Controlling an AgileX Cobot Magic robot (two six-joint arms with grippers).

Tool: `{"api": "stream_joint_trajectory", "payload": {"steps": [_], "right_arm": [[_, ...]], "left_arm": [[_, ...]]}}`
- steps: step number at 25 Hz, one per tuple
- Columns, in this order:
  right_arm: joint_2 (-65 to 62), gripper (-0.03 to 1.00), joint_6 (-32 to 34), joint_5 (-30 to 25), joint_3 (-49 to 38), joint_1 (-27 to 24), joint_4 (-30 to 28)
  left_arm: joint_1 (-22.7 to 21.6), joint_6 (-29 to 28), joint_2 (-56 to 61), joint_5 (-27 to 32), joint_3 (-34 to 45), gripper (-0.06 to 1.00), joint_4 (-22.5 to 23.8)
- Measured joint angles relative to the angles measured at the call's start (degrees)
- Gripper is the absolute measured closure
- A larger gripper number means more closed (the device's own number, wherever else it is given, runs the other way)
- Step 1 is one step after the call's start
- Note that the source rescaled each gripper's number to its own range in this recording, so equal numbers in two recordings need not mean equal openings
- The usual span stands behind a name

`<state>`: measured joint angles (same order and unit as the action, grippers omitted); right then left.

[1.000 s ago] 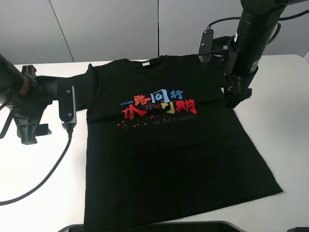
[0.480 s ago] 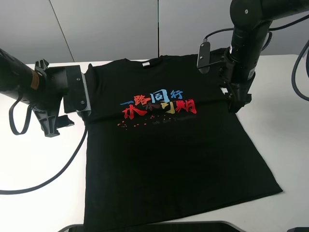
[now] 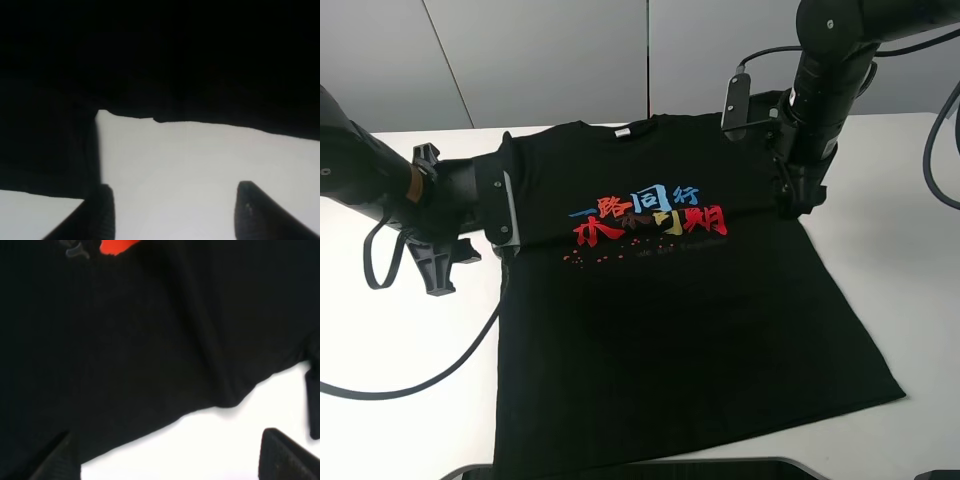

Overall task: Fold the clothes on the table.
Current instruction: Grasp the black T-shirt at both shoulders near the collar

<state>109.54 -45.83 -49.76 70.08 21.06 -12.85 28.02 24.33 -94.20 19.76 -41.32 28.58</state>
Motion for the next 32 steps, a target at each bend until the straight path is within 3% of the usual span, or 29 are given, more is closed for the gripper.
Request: {"api": "stream_joint_trajectory", "payload": {"steps": [7,12,19,32], "right_arm": [[0.0,0.19,0.2,1.7,0.0,-1.1,0.0],[1.6,0.19,0.2,1.7,0.1,-2.7,-0.1],[5.9,0.19,0.1,2.5,0.1,-2.8,-1.5],[5.9,0.19,0.1,3.1,0.9,-2.8,-1.4]], "left_arm": [[0.0,-1.8,-2.1,-4.0,0.0,0.12,0.7],[0.0,-2.7,-3.8,-5.5,-1.1,0.11,0.7],[0.0,-5.8,-7.9,-3.0,-7.3,0.11,0.7],[0.0,-3.2,-11.5,0.1,-8.0,0.11,1.2]]}}
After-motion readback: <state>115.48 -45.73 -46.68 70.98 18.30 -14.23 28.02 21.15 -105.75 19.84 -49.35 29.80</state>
